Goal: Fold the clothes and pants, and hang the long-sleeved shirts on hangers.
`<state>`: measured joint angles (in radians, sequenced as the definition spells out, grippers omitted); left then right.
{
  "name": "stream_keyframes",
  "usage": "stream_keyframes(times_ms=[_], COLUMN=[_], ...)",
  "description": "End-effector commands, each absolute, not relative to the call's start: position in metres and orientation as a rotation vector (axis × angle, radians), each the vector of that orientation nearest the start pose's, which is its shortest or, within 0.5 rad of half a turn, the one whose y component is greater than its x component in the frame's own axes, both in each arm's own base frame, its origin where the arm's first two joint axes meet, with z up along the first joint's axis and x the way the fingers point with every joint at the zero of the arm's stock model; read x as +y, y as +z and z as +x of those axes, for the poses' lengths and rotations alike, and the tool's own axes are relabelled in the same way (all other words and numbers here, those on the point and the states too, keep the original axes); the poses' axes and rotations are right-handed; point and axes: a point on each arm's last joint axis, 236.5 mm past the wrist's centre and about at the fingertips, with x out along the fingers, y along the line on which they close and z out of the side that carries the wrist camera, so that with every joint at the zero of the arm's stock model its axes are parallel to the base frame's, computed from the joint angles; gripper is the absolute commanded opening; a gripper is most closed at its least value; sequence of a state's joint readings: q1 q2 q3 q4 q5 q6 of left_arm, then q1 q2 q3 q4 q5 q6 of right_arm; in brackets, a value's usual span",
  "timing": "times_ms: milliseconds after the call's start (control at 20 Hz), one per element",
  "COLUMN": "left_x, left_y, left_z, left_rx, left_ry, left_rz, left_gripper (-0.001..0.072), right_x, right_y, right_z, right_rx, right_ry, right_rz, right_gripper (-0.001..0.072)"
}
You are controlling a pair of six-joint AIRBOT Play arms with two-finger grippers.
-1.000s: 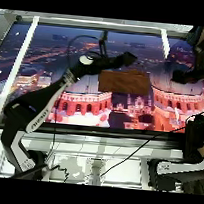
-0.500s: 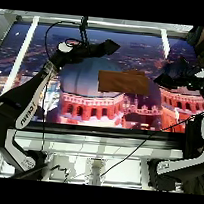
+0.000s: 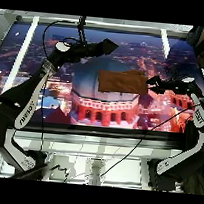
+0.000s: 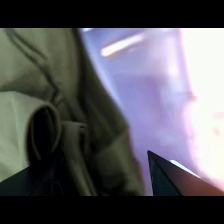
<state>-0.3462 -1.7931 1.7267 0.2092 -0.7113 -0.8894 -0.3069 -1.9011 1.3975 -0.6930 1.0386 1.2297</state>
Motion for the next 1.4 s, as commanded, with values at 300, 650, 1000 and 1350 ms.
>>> stream_keyframes(times_ms=[300, 650, 1000, 1350], left_x=[-0.353, -0.353, -0.353, -0.353], left_y=[0.159, 0.159, 0.159, 0.159], left_z=[0.532, 0.532, 0.532, 0.532], left_rx=[0.562, 0.562, 0.562, 0.562], left_ry=[-0.925, -0.927, -0.927, -0.927], left_rz=[-0.599, -0.599, -0.599, -0.599], left_gripper=[0.0692, 0.0692, 0.0692, 0.0693], right_x=[-0.003, -0.001, -0.006, 0.003], right_y=[-0.076, -0.044, -0.070, -0.080], right_z=[0.525, 0.515, 0.476, 0.519], right_rx=[1.179, 1.239, 1.437, 1.301], right_ry=[0.275, 0.365, 0.352, 0.262], right_rz=[0.637, 0.535, 0.343, 0.344], right_gripper=[0.0624, 0.0625, 0.0624, 0.0622])
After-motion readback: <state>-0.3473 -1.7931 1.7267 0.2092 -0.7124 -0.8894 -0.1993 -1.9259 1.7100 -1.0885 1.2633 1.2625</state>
